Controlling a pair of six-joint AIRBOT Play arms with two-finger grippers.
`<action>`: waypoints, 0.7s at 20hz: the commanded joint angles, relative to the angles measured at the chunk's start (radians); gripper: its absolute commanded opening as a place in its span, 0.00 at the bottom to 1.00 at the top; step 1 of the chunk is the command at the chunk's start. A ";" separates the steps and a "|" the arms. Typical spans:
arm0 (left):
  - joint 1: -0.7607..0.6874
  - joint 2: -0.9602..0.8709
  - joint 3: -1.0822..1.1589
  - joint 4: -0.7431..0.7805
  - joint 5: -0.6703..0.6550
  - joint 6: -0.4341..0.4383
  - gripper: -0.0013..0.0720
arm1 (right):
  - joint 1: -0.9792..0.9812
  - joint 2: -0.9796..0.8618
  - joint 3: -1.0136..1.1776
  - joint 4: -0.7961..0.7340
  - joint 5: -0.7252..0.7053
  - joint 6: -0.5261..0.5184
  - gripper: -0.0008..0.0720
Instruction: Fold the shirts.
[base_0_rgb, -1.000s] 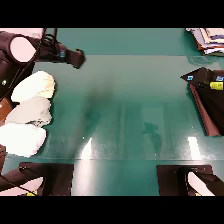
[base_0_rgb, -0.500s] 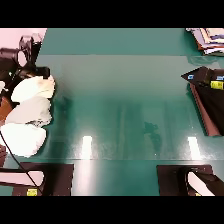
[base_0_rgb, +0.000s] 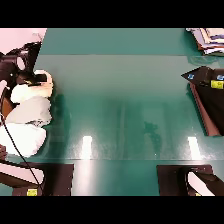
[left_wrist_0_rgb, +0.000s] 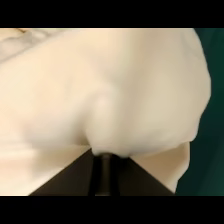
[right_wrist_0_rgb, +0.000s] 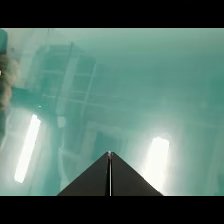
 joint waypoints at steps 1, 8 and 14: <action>-0.023 0.068 0.123 -0.026 -0.106 0.045 0.06 | -0.001 0.001 0.036 0.013 -0.031 0.000 0.03; -0.273 0.488 0.351 -0.028 -0.232 0.133 0.06 | -0.001 0.001 0.308 -0.007 -0.159 0.000 0.03; -0.624 0.547 0.283 -0.042 -0.435 0.019 0.06 | -0.001 0.001 0.389 -0.006 -0.163 0.000 0.03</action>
